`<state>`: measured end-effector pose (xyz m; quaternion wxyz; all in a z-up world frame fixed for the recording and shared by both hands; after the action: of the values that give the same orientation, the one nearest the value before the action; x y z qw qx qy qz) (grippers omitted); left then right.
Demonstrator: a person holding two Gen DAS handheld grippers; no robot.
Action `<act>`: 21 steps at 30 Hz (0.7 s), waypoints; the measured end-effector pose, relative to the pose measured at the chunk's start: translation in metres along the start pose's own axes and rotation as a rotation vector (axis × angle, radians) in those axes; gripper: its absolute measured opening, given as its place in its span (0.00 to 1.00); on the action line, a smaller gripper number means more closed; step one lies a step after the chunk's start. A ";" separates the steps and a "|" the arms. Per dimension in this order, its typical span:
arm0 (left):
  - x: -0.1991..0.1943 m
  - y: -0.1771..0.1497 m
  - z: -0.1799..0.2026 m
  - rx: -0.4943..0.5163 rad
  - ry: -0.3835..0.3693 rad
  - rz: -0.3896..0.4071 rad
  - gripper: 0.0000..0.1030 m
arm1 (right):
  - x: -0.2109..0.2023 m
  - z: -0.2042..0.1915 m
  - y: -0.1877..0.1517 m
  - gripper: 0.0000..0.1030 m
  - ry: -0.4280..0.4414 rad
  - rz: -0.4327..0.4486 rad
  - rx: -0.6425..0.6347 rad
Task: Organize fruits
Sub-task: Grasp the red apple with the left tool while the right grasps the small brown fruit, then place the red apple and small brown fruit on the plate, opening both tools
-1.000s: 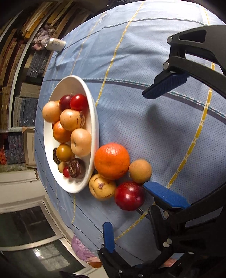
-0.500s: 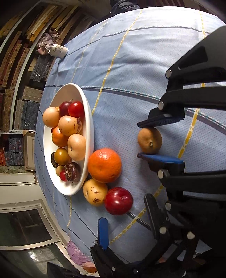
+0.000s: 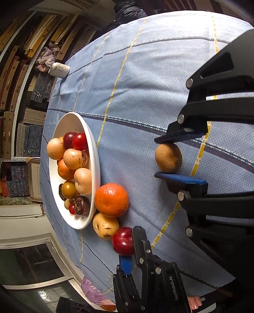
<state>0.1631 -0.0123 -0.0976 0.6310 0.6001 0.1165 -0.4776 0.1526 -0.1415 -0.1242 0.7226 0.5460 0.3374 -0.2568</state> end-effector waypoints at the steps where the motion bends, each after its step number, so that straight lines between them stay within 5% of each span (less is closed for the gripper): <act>1: -0.003 -0.001 0.001 0.006 0.003 0.005 0.39 | -0.002 0.001 0.002 0.28 0.000 0.008 0.005; 7: -0.026 0.018 0.005 0.021 -0.037 0.074 0.39 | -0.026 0.007 0.029 0.28 0.011 0.107 0.049; 12: -0.032 0.054 -0.001 0.064 0.042 0.103 0.39 | -0.048 0.021 0.071 0.28 -0.002 0.225 0.108; 21: -0.012 0.109 -0.037 0.032 0.087 0.099 0.39 | -0.021 0.023 0.138 0.28 0.009 0.236 0.095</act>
<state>0.2530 0.0060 -0.0279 0.6387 0.6352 0.1064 -0.4210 0.2459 -0.1260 -0.0188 0.7195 0.6169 0.2613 -0.1831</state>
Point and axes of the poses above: each gripper's, at about its wrist camera, not at the fingertips, and x roughly the way its jaws point, z to its right, y to its top, the point moved 6 cm from there along x, roughly the way its jaws point, and after that the axes turned 14 degrees about -y, right-handed, at the moved point
